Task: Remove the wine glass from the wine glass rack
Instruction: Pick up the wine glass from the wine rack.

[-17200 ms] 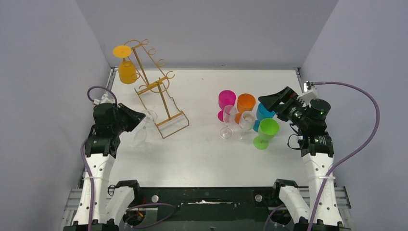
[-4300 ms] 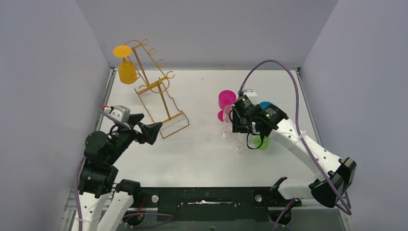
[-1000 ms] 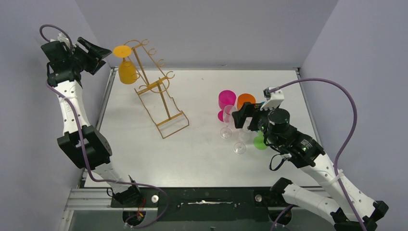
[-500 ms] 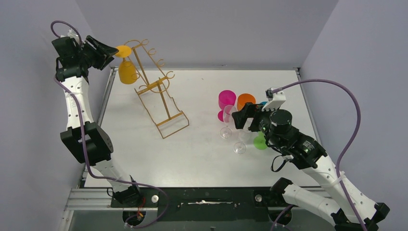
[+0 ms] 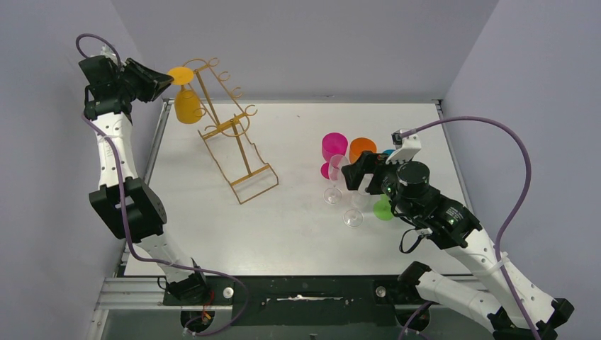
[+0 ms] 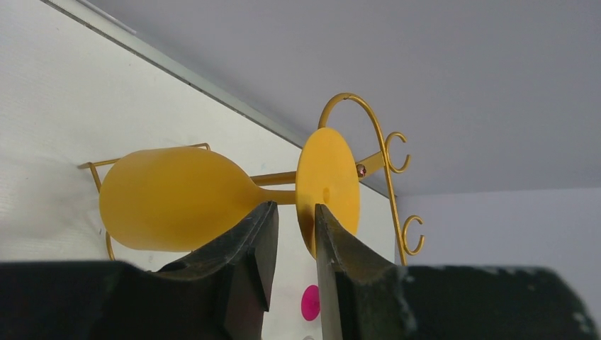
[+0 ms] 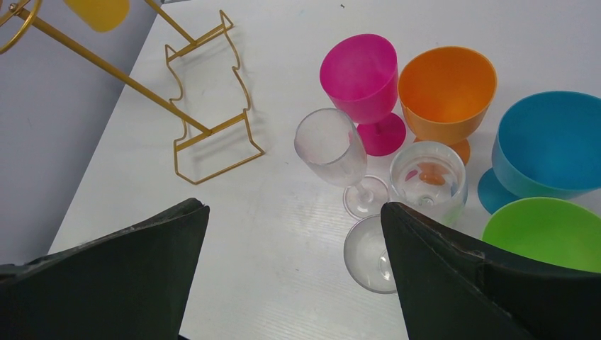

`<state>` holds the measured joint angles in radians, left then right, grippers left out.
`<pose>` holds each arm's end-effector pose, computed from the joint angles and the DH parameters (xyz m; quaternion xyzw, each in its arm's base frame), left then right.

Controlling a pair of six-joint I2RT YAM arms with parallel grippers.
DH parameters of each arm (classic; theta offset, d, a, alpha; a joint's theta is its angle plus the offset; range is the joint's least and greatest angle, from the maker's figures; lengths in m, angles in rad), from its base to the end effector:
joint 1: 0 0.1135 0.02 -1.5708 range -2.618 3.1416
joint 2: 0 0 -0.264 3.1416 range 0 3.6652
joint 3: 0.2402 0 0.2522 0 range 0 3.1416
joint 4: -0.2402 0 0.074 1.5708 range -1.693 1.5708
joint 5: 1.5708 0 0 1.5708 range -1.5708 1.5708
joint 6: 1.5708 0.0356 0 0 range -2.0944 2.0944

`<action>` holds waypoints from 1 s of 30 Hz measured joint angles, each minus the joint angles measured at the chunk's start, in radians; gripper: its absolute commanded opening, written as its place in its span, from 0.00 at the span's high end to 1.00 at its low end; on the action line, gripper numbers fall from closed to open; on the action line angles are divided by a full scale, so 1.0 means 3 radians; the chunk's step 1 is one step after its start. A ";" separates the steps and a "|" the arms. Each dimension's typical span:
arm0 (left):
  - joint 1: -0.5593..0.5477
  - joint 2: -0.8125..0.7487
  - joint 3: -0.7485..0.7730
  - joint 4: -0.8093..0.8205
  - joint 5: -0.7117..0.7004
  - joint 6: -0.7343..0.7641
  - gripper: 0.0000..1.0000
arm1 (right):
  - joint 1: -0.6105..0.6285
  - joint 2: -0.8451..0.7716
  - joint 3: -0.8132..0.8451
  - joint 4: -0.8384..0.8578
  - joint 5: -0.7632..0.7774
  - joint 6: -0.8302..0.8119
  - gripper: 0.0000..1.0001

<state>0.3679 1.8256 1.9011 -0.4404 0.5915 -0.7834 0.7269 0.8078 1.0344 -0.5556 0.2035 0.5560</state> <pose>0.4018 0.1336 0.4103 -0.2903 0.7509 -0.3468 0.4813 0.1287 0.1048 0.3826 -0.0102 0.8112 0.2801 0.5132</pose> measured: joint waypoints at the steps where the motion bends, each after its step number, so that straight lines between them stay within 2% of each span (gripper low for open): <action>1: 0.0000 0.0001 -0.0001 0.0005 0.0000 -0.0001 0.78 | 0.0000 0.0000 0.0000 -0.0001 0.0001 0.0004 0.02; 5: 0.0000 0.0001 -0.0017 0.0079 0.0025 -0.0055 0.87 | 0.0000 0.0010 0.0000 -0.0005 0.0001 0.0015 0.02; 9: -0.0001 0.0003 -0.0039 0.0135 0.0046 -0.0100 0.91 | 0.0000 0.0023 0.0000 -0.0019 0.0000 0.0020 0.02; 13: -0.0004 0.0003 -0.0039 0.0149 0.0051 -0.0167 1.00 | 0.0000 0.0031 0.0000 -0.0027 0.0001 0.0020 0.02; 30: -0.0005 -0.0081 -0.0267 0.0504 0.0055 -0.0619 1.00 | 0.0000 0.0066 0.0000 -0.0051 -0.0006 0.0033 0.02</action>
<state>0.3664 1.8011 1.8210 -0.2893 0.6079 -0.9691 0.7269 0.8276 1.0344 -0.5709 0.2016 0.5659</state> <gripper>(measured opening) 0.020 0.979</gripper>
